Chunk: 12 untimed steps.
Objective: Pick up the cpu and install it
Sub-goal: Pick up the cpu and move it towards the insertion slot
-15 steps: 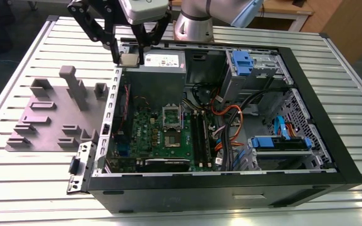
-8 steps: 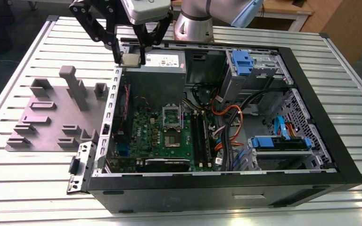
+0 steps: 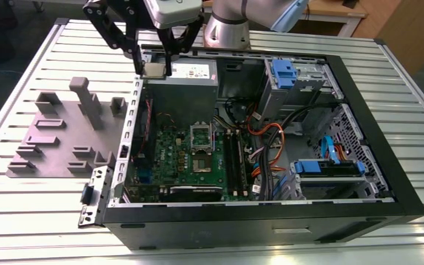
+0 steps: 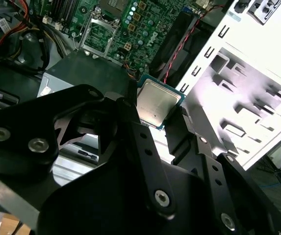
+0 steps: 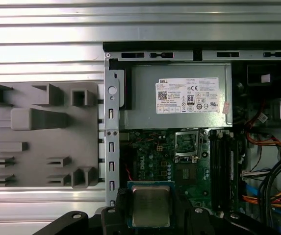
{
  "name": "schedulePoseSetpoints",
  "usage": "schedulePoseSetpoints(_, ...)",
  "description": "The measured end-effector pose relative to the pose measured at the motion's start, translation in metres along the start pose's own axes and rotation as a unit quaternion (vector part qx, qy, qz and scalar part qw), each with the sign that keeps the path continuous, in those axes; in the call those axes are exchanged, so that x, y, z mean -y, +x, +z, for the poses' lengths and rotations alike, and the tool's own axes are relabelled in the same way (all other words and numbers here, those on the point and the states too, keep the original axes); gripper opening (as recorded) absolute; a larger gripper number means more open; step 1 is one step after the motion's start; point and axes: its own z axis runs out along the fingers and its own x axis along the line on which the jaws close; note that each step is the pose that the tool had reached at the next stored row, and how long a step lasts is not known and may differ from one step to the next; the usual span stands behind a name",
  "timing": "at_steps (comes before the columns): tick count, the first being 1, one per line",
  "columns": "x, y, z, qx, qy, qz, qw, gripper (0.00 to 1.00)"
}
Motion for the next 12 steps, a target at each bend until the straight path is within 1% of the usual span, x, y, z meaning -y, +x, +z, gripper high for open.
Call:
schedulePoseSetpoints(6,-0.0001,-0.0036,0.0,0.0,0.0,0.0,1.0,0.47)
schedulePoseSetpoints(12,-0.0004,-0.0104,0.0001,0.0,0.0,0.0,1.0,0.47)
